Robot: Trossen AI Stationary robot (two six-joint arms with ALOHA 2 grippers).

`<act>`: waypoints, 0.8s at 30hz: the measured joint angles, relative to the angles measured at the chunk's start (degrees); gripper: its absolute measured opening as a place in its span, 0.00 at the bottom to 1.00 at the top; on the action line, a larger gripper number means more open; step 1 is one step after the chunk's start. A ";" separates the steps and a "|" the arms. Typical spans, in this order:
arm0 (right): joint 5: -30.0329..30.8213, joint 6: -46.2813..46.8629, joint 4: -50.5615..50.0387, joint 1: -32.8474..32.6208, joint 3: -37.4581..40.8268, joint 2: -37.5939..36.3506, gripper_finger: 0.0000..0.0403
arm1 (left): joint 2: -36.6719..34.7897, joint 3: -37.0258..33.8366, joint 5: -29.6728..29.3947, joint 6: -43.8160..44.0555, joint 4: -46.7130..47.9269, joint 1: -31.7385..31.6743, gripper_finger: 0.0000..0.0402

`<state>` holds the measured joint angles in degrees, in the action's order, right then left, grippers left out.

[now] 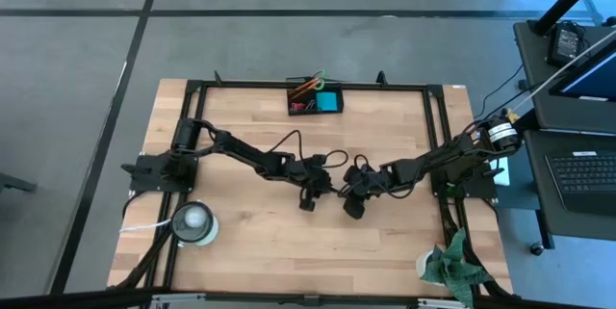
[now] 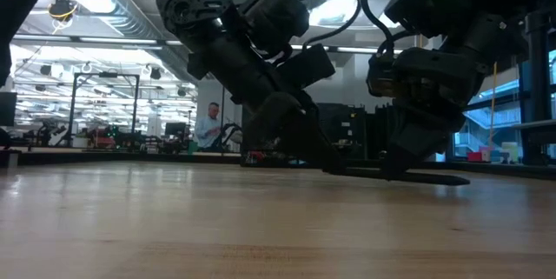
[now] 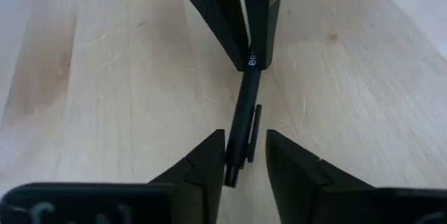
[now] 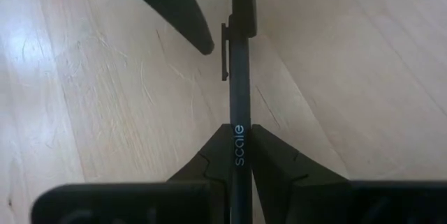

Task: Pick and place office supplies into organizer
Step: Put the black pen into the desk organizer

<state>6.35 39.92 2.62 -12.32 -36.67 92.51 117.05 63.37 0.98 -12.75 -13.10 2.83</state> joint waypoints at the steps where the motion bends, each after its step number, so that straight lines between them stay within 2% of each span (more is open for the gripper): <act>1: -0.02 0.01 -0.01 0.00 0.00 0.00 0.11 | 0.00 0.00 0.12 0.04 0.04 0.02 0.26; 5: 0.02 0.02 -0.03 0.02 0.00 0.00 0.11 | 0.00 0.00 0.12 0.56 0.04 0.04 0.32; 8: 0.02 0.04 0.18 0.02 0.00 0.00 0.11 | 0.00 0.00 0.12 1.01 0.07 0.04 0.33; 24: -0.02 0.04 1.04 0.01 0.00 0.00 0.11 | -0.02 0.00 -0.20 1.71 0.09 0.04 0.21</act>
<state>6.33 39.97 3.66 -12.31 -36.67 92.51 117.03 63.37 0.78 -11.05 -13.02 2.87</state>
